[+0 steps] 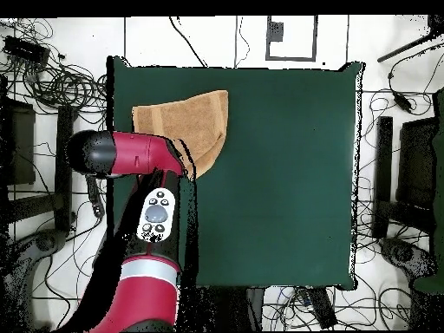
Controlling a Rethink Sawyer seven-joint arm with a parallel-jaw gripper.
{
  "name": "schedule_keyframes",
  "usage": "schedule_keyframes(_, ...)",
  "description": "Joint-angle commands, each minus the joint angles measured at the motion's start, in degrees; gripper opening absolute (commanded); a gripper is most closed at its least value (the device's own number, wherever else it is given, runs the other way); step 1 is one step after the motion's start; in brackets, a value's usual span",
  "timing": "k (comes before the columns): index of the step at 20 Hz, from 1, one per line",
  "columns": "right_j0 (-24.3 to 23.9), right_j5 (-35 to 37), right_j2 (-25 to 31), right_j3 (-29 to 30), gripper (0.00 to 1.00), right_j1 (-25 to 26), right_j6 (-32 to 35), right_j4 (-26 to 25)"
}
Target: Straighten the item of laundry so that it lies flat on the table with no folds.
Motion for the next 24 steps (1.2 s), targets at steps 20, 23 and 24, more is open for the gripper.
schedule_keyframes(20, 3.40, -1.34, 1.57, 3.66, 0.00, 2.24, 22.09, 5.69)
schedule_keyframes(23, 2.80, -1.88, 2.13, 4.23, 0.00, 1.86, 20.71, 4.64)
schedule_keyframes(24, 2.95, -1.45, 1.76, 4.14, 0.00, 1.90, 20.84, 4.32)
